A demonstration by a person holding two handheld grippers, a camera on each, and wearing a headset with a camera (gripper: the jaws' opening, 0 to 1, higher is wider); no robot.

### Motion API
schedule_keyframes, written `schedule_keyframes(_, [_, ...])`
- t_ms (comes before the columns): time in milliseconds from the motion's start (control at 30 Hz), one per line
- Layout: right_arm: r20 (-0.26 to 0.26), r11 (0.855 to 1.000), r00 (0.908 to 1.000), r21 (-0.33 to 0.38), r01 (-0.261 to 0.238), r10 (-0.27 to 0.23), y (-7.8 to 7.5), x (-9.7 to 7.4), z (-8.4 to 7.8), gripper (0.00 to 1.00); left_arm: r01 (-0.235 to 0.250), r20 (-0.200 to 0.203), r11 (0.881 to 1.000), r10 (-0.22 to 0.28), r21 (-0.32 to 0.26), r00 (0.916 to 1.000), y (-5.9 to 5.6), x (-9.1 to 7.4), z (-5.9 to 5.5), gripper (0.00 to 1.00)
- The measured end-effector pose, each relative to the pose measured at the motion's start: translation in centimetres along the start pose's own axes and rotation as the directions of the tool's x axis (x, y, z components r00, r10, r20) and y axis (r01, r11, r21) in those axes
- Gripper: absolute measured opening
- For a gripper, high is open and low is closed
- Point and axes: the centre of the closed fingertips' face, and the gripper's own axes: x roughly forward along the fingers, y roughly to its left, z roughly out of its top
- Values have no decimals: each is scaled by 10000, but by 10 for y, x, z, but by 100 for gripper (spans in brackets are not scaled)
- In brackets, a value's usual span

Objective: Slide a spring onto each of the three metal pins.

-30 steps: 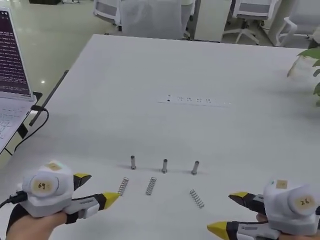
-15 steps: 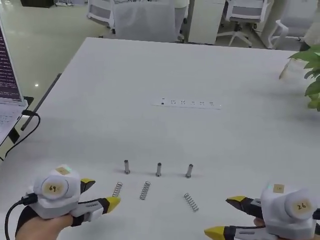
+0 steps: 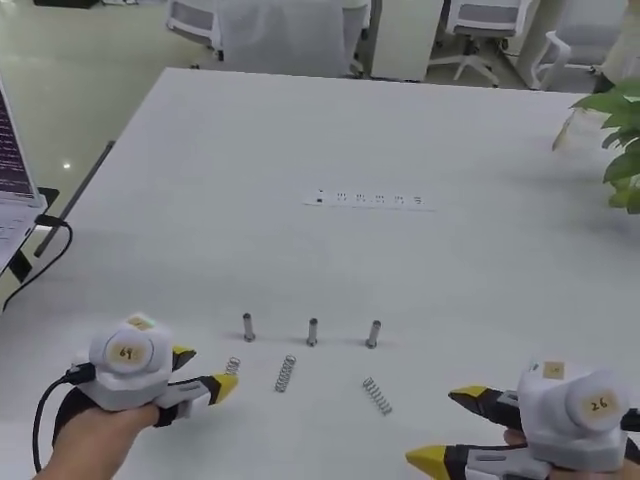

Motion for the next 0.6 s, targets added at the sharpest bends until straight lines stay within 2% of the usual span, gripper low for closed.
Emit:
schedule_keyframes(233, [43,9999,9999,56,99,-99,-4,-3,-1,63,-83,-179,9999,82,-64,9998,6,8,-4,37])
schedule_keyframes(333, [-28,9999,10000,84,74,-74,-4,-2,-3,63,-143,-371,9997,136,-178,9992,9,14,-10,35])
schedule_keyframes(600, [-85,9999,10000,100,7,-6,0,-1,-5,63,-184,-709,9993,160,-339,9974,5,24,-24,29])
